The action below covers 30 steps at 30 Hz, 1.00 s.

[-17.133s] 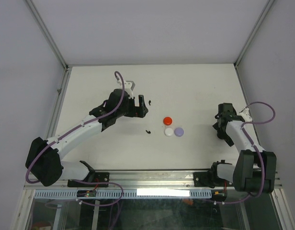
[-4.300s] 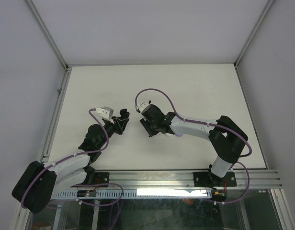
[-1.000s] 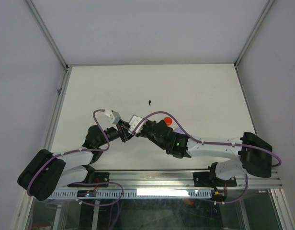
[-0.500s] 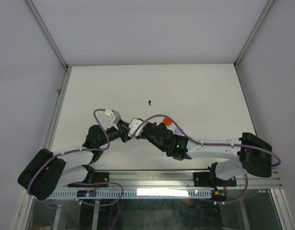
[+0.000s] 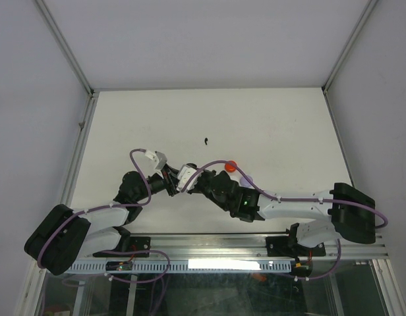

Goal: Insert the wireless bluetooth earbuds into the charging case
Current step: Place the earbud in the charging case.

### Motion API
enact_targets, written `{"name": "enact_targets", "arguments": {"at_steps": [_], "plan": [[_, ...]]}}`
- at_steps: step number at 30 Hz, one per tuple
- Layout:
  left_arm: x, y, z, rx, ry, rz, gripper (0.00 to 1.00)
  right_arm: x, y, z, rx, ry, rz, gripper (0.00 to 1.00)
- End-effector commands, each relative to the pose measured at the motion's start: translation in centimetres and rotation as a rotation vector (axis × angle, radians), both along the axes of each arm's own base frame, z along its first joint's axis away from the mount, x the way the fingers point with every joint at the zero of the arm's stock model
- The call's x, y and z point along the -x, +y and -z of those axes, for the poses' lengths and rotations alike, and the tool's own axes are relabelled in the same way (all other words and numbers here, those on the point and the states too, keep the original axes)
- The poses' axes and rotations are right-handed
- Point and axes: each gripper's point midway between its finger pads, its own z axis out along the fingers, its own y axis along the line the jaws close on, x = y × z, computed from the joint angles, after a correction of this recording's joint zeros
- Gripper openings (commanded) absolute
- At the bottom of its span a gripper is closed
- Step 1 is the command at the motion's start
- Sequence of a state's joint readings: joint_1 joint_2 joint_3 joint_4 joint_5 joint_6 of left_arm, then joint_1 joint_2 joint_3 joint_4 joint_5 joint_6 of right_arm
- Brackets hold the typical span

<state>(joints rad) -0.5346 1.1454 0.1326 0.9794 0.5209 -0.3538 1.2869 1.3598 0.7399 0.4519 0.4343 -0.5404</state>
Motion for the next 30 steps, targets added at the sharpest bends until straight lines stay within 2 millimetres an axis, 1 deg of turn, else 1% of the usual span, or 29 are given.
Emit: {"name": "enact_targets", "arguments": {"at_steps": [1, 7, 12, 18, 19, 22, 23, 25, 26, 30], "plan": [[-1.5, 0.1, -2.9, 0.062, -0.063, -0.054, 0.0, 1.3, 0.3, -2.8, -0.105, 0.003, -0.037, 0.16], [-1.3, 0.2, -3.2, 0.076, -0.079, -0.051, 0.0, 1.3, 0.3, -2.7, -0.127, 0.038, -0.022, 0.16], [-1.2, 0.5, -3.5, 0.077, -0.106, -0.061, 0.0, 1.4, 0.7, -2.3, -0.131, 0.084, -0.016, 0.16], [-0.6, 0.6, -3.8, 0.071, -0.167, -0.04, 0.0, 1.4, 1.2, -2.7, -0.122, 0.098, -0.016, 0.16], [-0.5, 0.6, -3.8, 0.065, -0.182, -0.034, 0.0, 1.3, 1.1, -2.7, -0.162, 0.141, 0.015, 0.18], [-0.3, 0.6, -3.7, 0.058, -0.198, -0.027, 0.0, 1.4, 1.2, -3.0, -0.184, 0.165, 0.019, 0.23], [-0.2, 0.5, -3.8, 0.057, -0.204, -0.023, 0.0, 1.4, 1.3, -3.2, -0.189, 0.171, 0.017, 0.27], [-0.2, 0.5, -3.7, 0.057, -0.209, -0.02, 0.0, 1.5, 1.2, -3.6, -0.198, 0.184, 0.019, 0.38], [-0.2, 0.5, -3.8, 0.056, -0.211, -0.019, 0.0, 1.4, 1.1, -3.8, -0.203, 0.188, 0.024, 0.41], [-0.1, 0.5, -3.7, 0.054, -0.213, -0.014, 0.0, 1.6, 0.7, -5.5, -0.229, 0.197, 0.014, 0.5]]}}
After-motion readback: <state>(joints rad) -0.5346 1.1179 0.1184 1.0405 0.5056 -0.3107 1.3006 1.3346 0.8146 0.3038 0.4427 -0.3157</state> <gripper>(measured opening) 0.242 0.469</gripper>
